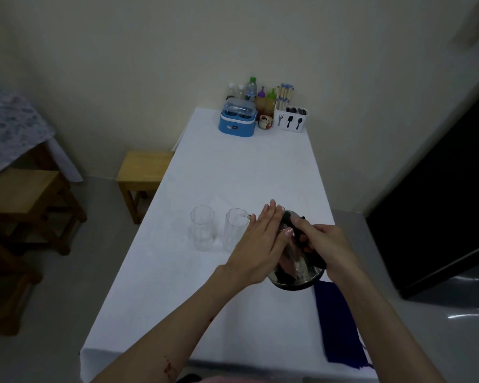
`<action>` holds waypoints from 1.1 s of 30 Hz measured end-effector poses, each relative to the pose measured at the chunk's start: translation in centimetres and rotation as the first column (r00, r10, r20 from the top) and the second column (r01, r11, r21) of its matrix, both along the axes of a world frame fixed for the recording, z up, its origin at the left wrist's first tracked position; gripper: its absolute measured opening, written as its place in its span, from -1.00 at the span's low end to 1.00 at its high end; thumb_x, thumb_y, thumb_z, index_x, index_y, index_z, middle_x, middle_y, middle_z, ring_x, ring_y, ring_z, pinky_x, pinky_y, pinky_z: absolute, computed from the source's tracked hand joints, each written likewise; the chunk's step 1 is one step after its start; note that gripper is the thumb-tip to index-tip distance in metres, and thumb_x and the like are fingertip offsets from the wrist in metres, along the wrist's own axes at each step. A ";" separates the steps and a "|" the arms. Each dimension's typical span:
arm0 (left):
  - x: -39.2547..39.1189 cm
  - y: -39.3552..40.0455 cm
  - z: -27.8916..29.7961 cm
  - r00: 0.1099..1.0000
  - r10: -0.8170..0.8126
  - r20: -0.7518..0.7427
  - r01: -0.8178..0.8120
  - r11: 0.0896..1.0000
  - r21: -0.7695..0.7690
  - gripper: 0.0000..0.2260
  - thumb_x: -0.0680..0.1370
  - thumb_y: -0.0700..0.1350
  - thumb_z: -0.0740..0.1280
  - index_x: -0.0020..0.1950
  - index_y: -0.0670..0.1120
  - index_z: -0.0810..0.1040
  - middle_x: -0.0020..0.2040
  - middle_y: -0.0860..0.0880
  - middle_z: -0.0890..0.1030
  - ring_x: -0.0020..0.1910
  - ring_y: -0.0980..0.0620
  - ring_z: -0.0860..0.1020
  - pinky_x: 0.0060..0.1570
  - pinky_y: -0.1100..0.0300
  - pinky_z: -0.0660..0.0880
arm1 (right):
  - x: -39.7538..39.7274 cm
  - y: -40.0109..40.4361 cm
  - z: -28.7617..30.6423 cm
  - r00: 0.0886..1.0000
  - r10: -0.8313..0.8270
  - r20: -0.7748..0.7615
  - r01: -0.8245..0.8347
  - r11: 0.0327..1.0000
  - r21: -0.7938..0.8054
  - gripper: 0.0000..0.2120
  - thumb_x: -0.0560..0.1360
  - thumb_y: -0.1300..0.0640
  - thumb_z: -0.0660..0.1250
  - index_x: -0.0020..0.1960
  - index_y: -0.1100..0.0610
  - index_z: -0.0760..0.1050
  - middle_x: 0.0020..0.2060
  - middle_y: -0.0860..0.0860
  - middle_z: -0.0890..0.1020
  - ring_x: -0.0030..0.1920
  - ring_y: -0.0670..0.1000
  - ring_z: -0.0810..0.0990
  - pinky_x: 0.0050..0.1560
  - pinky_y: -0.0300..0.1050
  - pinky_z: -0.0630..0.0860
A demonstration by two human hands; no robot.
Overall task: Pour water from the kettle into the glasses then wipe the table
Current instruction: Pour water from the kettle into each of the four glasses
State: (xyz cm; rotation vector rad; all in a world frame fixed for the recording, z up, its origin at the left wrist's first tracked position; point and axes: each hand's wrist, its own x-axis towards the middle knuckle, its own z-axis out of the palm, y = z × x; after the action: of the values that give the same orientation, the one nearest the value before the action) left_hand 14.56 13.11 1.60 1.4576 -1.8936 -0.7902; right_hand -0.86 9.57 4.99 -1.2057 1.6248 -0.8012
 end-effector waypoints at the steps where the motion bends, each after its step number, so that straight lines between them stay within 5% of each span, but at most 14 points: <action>1: -0.1 -0.1 0.0 1.000 0.003 0.000 -0.003 1.000 0.002 -0.47 0.67 0.12 -0.07 0.59 -0.07 -0.05 0.60 0.03 -0.11 0.55 0.17 -0.18 0.51 0.16 -0.23 | -0.1 -0.2 0.0 1.000 -0.003 -0.003 0.003 1.000 0.006 -0.53 0.34 -0.28 0.49 -0.23 0.16 0.69 -0.26 0.06 0.73 -0.14 0.10 0.69 -0.02 0.05 0.61; 9: -0.8 -0.5 0.0 1.000 0.015 -0.025 -0.015 1.000 -0.003 -0.48 0.67 0.11 -0.06 0.59 -0.04 -0.05 0.60 0.06 -0.10 0.54 0.23 -0.19 0.52 0.17 -0.22 | -1.1 -1.3 0.5 0.999 0.030 -0.022 -0.030 0.999 -0.017 -0.56 0.40 -0.25 0.46 -0.31 0.15 0.64 -0.44 -0.04 0.63 -0.29 0.05 0.58 -0.17 -0.06 0.51; 17: -1.1 -0.7 -0.2 0.998 0.032 -0.063 -0.031 0.999 0.015 -0.48 0.66 0.12 -0.05 0.59 -0.02 -0.06 0.60 0.10 -0.07 0.53 0.27 -0.18 0.42 0.40 -0.26 | -1.3 -1.8 0.6 0.997 0.060 -0.039 -0.061 0.998 -0.032 -0.58 0.42 -0.22 0.46 -0.32 0.14 0.64 -0.45 -0.04 0.63 -0.30 0.04 0.59 -0.17 -0.07 0.51; 33: -1.0 -1.4 -0.3 0.993 0.050 -0.110 -0.046 0.998 0.032 -0.47 0.67 0.11 -0.04 0.59 -0.02 -0.07 0.60 0.10 -0.08 0.53 0.26 -0.20 0.50 0.27 -0.18 | -0.8 -2.5 0.7 0.997 0.071 -0.037 -0.072 0.997 -0.027 -0.59 0.44 -0.22 0.43 -0.31 0.13 0.64 -0.45 -0.06 0.62 -0.33 0.00 0.57 -0.21 -0.10 0.48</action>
State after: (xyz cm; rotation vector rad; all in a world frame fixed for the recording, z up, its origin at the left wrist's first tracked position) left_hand 13.60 11.75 1.25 1.4412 -1.7650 -0.8615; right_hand -1.61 7.04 5.71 -1.2980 1.5951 -0.7631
